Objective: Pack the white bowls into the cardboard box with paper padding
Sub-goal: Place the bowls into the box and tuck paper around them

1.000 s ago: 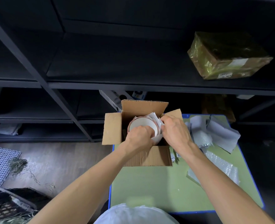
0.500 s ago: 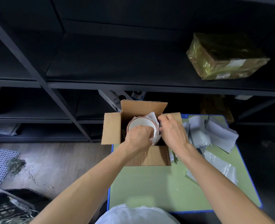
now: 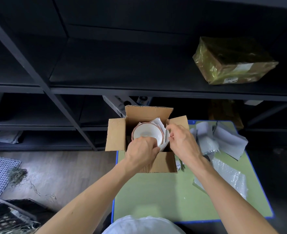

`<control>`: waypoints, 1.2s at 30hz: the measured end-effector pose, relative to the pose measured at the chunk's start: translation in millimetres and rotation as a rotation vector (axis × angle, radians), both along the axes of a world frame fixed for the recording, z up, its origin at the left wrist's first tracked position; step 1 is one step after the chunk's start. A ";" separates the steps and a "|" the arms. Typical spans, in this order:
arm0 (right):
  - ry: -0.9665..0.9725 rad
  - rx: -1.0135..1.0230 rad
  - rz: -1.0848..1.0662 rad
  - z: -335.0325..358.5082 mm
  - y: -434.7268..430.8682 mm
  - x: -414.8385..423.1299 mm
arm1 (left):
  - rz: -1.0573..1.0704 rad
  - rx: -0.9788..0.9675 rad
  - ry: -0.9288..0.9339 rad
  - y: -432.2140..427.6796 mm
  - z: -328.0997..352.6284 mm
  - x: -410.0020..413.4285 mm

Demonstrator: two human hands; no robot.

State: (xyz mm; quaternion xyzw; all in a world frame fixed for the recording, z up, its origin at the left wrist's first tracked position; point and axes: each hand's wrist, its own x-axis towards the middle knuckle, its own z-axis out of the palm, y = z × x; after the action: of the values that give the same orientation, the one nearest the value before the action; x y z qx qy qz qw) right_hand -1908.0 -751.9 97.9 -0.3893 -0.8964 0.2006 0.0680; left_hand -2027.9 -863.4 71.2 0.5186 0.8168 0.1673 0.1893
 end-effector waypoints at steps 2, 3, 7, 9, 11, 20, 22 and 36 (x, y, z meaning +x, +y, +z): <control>0.025 -0.007 0.001 0.9 -2.1 2.3 | -0.002 0.003 -0.011 -3.0 2.1 0.1; 0.043 -0.002 0.001 1.7 -2.4 3.5 | 0.000 0.007 -0.019 -4.9 3.9 -0.4; 0.100 0.014 -0.011 6.5 -0.4 13.3 | 0.035 0.064 -0.017 -11.8 12.6 2.6; 0.113 0.026 -0.009 9.7 -0.3 19.7 | 0.047 0.098 -0.009 -13.6 16.2 7.6; 0.117 0.041 -0.013 12.7 -0.2 26.3 | 0.034 0.126 0.003 -13.5 17.5 14.9; 0.097 0.067 -0.001 14.8 0.1 60.4 | 0.083 0.246 0.027 -13.1 -1.2 34.9; 0.097 0.052 0.044 12.1 -3.6 56.5 | 0.099 0.186 0.054 -6.2 -5.2 31.2; -0.213 0.045 0.105 1.3 -4.4 -5.1 | 0.075 0.055 -0.092 4.6 0.9 10.8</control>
State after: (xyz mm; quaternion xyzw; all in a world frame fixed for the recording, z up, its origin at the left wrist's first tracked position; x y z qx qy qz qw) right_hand -1913.1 -756.3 99.2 -0.3592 -0.9221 0.1411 -0.0292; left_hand -2017.1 -858.8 72.1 0.4844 0.8212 0.2203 0.2059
